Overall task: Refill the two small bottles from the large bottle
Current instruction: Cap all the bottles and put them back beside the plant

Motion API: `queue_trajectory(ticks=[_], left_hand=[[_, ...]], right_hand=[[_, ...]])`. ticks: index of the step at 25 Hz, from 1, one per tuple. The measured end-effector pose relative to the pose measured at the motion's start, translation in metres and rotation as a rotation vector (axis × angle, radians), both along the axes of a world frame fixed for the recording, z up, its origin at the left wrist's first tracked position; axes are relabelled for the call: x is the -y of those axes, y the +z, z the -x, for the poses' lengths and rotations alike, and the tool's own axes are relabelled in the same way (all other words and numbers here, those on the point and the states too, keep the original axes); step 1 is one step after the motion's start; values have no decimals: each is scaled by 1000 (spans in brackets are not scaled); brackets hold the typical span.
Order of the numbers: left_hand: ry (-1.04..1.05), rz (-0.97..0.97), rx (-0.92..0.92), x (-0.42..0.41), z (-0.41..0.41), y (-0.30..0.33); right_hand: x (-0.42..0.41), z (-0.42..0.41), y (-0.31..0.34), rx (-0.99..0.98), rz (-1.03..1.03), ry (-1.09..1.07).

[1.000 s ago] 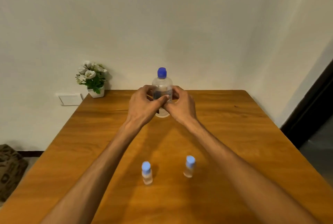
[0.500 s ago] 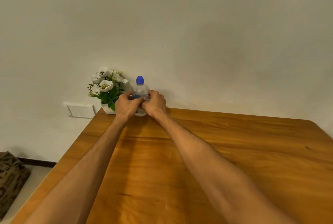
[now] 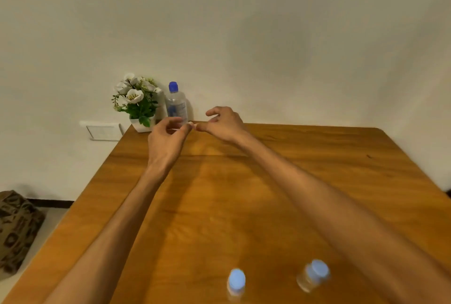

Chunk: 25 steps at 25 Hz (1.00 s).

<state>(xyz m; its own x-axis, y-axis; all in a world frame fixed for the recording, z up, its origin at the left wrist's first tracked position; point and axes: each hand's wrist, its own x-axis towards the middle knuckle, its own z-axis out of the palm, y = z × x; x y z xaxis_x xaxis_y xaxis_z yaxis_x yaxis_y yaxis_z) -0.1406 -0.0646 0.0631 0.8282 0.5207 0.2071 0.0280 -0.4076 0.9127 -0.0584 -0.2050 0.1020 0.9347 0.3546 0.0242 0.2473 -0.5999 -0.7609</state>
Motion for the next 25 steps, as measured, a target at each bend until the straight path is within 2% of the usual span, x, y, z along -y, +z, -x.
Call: queue_trajectory(ticks=[3,5,8,12,15,18,22,25], left_hand=[[-208,107,-30,59,91,3],[-232,127,-28,99,151,-2],[-239,98,-70,141,219,-17],[-188,-37,-159,156,251,-50],[-128,-60,-154,166,254,-63],[-96,-16,-121,163,248,-70],[-87,-45,-104,148,210,-71],[-66,-135,-97,119,142,-74]], right_hand=[[91,74,29,-33,-70,41],[148,127,32,-30,-197,38],[215,194,9,-43,-330,-43],[261,250,-52,-64,-249,-206],[258,269,-90,-109,-180,-204],[242,266,-112,-10,-175,-284],[200,224,-122,20,-153,-294],[149,165,-123,50,-105,-284]])
